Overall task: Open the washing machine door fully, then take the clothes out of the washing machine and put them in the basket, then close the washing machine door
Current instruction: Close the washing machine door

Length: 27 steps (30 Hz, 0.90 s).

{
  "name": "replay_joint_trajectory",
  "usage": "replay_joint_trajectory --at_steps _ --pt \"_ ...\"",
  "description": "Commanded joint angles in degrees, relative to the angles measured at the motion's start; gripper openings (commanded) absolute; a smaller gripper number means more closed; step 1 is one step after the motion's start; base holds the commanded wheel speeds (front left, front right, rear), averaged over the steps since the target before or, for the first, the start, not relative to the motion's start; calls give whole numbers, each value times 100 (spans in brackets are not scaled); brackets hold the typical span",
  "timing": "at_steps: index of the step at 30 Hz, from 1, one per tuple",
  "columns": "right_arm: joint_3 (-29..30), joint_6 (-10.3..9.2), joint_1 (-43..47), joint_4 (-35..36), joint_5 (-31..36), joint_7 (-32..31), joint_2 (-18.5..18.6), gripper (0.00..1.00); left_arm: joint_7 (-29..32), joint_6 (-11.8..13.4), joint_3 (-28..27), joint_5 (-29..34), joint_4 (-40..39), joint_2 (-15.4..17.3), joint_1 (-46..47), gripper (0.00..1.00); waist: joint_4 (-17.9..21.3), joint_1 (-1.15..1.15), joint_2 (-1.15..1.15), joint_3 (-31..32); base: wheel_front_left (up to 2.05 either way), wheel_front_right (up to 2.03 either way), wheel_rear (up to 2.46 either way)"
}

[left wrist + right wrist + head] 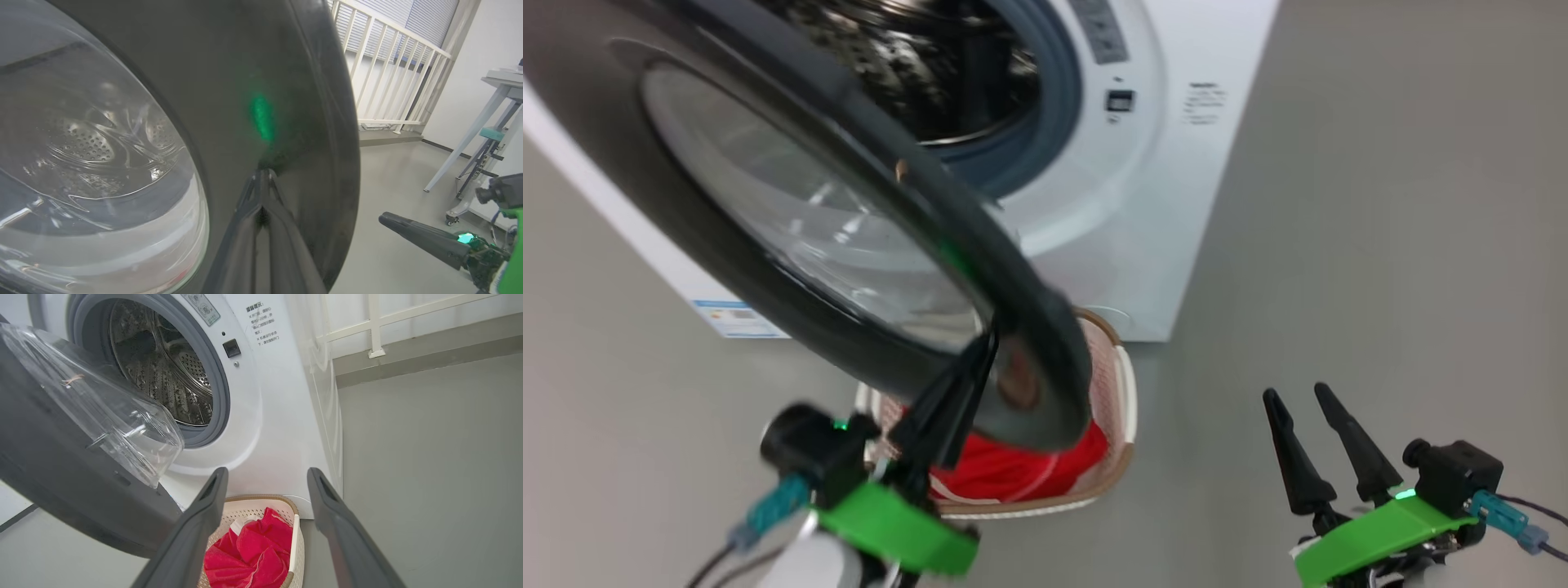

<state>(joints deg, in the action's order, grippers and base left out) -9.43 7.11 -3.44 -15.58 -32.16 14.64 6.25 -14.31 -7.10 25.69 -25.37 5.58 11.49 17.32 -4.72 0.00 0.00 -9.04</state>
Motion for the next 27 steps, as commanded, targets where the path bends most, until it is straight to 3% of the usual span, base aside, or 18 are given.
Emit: replay_joint_trajectory --at_steps 1,16,27 --pt "-67 37 -229 164 48 36 -20 100 -69 -38 -111 -125 53 -42 530 0 442 0 0 -364 0 0 0" --pt "-82 37 -511 211 28 36 -268 100 -69 -38 -519 -232 1537 -63 2349 0 1449 0 0 -838 0 0 0" --pt "54 37 -450 199 60 36 -314 100 -69 -39 -704 -207 1700 -63 2092 0 1382 0 0 -693 0 0 0"
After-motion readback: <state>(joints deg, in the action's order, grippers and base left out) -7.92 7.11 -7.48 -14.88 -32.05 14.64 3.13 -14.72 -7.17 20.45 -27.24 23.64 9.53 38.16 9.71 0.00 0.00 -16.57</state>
